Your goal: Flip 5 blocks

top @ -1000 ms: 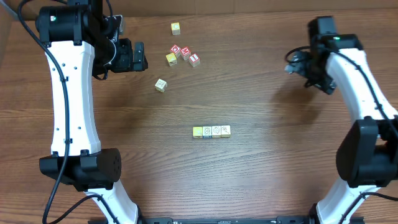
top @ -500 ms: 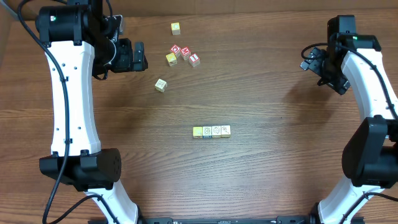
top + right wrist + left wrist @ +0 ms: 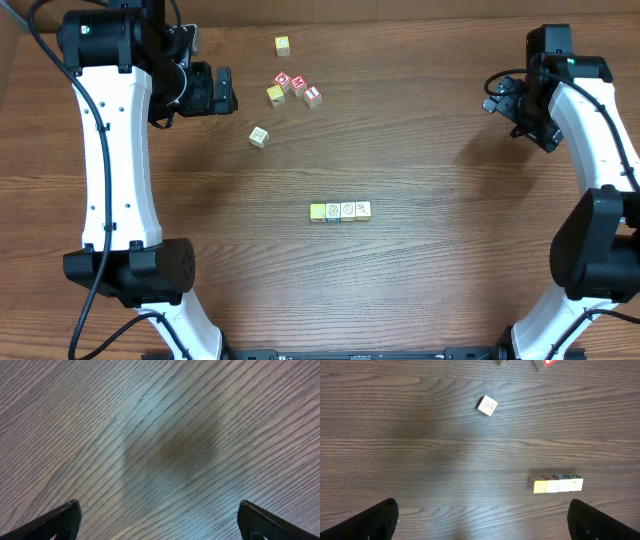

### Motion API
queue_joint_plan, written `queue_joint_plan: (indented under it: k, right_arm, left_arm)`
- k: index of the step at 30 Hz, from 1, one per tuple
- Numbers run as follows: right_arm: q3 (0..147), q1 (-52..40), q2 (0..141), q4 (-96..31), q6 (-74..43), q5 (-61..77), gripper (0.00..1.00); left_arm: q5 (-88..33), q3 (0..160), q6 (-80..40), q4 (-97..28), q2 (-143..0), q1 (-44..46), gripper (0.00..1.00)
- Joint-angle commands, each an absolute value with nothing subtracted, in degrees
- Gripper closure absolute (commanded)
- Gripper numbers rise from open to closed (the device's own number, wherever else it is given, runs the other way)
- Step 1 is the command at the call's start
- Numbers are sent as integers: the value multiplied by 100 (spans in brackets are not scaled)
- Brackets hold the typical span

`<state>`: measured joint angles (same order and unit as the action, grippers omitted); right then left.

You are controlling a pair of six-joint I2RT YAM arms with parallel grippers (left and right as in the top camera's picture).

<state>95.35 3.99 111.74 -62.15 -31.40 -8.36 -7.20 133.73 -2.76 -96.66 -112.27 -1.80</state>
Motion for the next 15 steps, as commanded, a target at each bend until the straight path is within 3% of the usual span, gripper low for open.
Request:
queue_joint_plan:
  k: [1,9,10,13,14,15]
  right_arm:
    - [9596,399,11069,-6180,-3103,-897,0]
    - [9596,399,11069,-6180,-3103,-897,0]
    - [9598,399,11069,-6180,-3103,-897,0]
    - [9598,399,11069,-6180,-3103,-897,0]
    - [9596,399,11069,-6180,-3103,-897,0]
    - [9596,399,11069,-6180,-3103,-897,0]
  left_arm:
    - [-733,13349,-252,-9522,-11281,-148,0]
    - [-1669,13349,-1070,-8853,-11284,-139,0]
    - [-1769,13349,-1072,-8838,-11284,-121,7]
    - [-1780,13349,-1076,-8833,-11295,-16,84]
    - [-1712,13349,-1076,-8829,-11310,54,96]
    - [-1636,13347,-1079,-8820,-11316,119,96]
